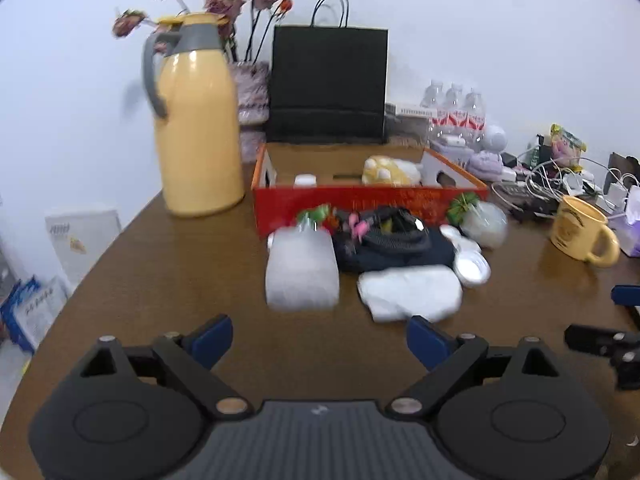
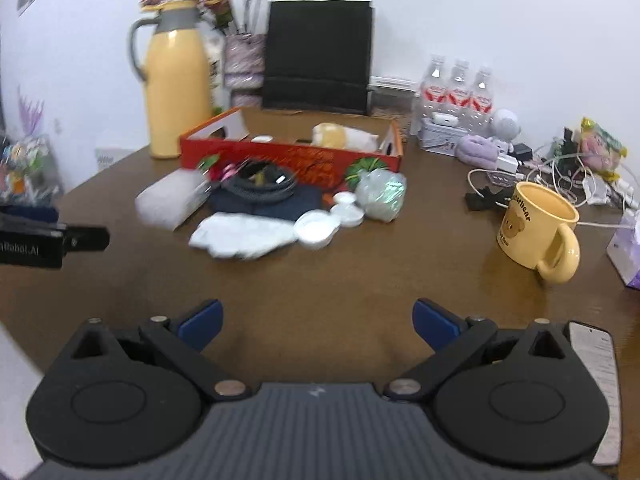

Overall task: Organize objects
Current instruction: 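Grasp the clear sparkly bag with right tool while left tool grasps the clear ball box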

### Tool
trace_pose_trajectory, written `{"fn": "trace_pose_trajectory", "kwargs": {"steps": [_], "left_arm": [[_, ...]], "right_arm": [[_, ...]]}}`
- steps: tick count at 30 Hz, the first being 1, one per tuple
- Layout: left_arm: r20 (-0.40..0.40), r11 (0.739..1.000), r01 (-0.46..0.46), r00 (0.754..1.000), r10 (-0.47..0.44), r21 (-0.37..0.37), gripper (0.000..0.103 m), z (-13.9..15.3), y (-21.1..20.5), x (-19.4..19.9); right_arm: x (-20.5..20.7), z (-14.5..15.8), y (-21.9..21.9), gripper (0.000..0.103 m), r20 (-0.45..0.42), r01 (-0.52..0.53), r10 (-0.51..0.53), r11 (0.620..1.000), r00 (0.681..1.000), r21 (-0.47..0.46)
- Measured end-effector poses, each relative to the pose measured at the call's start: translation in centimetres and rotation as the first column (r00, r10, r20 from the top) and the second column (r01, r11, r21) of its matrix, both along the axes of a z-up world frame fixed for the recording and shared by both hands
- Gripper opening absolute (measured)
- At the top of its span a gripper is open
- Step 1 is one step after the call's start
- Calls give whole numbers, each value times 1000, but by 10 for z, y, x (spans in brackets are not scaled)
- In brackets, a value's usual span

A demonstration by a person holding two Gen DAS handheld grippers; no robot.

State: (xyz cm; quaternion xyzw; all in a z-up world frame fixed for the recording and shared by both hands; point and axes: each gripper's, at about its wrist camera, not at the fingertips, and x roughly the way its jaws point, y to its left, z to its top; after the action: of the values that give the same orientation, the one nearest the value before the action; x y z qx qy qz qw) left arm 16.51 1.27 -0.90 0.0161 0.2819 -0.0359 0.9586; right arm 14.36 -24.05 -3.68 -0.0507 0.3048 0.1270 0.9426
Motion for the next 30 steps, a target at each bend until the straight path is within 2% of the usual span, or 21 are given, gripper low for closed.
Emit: {"fn": "trace_pose_trajectory", "kwargs": {"steps": [2,4,7,9,10,12,13,14,15,19,22,25,30], "left_arm": [[41,998,-18,999,16,57,94,-8,-2,30],[20,993,-38,999,36,113,93,-18,-6,62],[-7,998,19,1000,-19,64,93,-30,-2,101],[-62,998,49,997,-47,28,92,-39,1,123],[-95,999,41,995,-38,32,90,-43,0,129],[-136,999,25,990,-21,32,74,-48,4,138],[-147,1000,26,989,-23,16,67,-49,7,138],[-154,1000,28,988,-27,-1,65,-50,10,138],[-156,1000,23,988,-24,-11,65,-50,13,135],[-135,999,-15,991,11,-28,65,-45,16,124],[-70,998,-27,997,23,-58,65,-29,20,102],[-26,996,-48,999,46,-71,65,-11,22,76],[21,992,-38,999,41,-118,64,10,19,21]], "right_arm": [[22,-5,-6,103,5,32,-32,999,999,11],[51,-9,-7,102,30,63,-63,998,998,-4],[100,-14,-8,100,55,98,-96,995,994,-26],[134,-17,-8,97,56,98,-97,995,994,-8],[153,-20,-9,92,45,95,-95,995,994,3],[180,-27,-9,82,25,98,-98,995,995,1],[194,-32,-9,65,8,111,-111,994,994,-2],[202,-36,-9,47,-9,122,-122,993,992,-4],[209,-39,-10,47,-24,127,-126,992,992,5],[210,-44,-13,37,-6,122,-122,992,992,32],[200,-36,-16,33,20,129,-130,991,991,40],[177,-20,-19,33,68,134,-137,990,988,44],[110,-3,-24,33,67,91,-98,990,993,104]]}}
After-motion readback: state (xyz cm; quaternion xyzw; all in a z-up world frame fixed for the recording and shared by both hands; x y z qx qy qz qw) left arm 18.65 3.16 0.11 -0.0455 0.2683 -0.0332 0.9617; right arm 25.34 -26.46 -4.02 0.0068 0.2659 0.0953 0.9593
